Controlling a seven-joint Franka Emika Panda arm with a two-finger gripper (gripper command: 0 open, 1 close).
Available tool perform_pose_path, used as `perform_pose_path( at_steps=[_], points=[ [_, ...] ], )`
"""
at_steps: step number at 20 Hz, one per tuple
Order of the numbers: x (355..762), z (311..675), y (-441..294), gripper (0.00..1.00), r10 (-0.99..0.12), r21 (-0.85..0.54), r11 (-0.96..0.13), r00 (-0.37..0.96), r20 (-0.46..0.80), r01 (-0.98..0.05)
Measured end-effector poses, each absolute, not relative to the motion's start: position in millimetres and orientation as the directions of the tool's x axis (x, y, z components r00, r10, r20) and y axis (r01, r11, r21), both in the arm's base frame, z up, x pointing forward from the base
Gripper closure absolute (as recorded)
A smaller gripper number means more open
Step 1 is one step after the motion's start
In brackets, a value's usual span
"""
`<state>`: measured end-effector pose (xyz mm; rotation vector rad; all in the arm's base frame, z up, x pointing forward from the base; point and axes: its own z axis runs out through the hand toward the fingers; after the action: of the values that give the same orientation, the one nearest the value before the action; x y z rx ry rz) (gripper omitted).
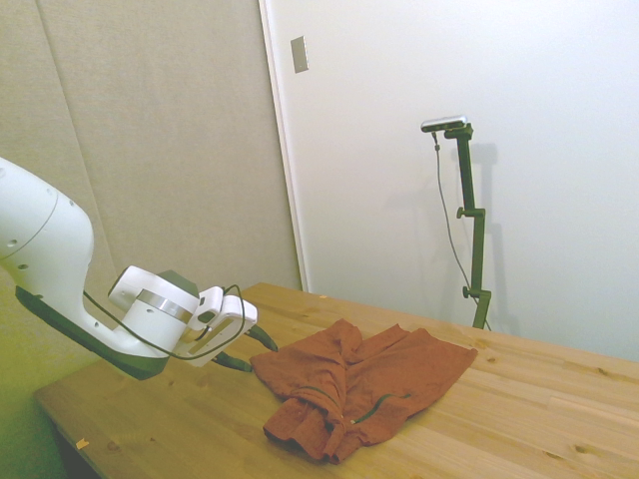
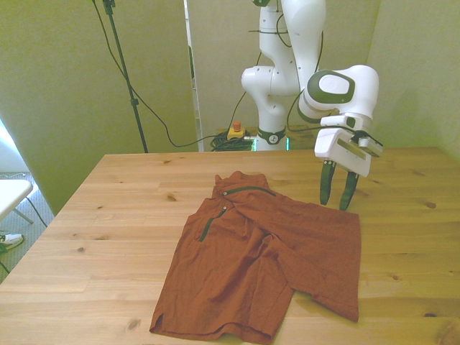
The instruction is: Fold the shorts
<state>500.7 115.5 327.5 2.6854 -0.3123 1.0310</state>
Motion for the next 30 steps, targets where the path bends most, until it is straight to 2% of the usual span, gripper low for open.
perform_pose_path(
  at_steps=[7,8,30],
  points=[
    [518.8,324.7,112.7,0.0,-0.113,0.151,-0.945,0.724,0.68,-0.289],
    [520.6,324.4,111.7,1.0,-0.114,0.153,-0.944,0.723,0.681,-0.293],
    [553.6,309.4,112.9,1.0,-0.138,0.112,-0.949,0.709,0.691,-0.294]
  ],
)
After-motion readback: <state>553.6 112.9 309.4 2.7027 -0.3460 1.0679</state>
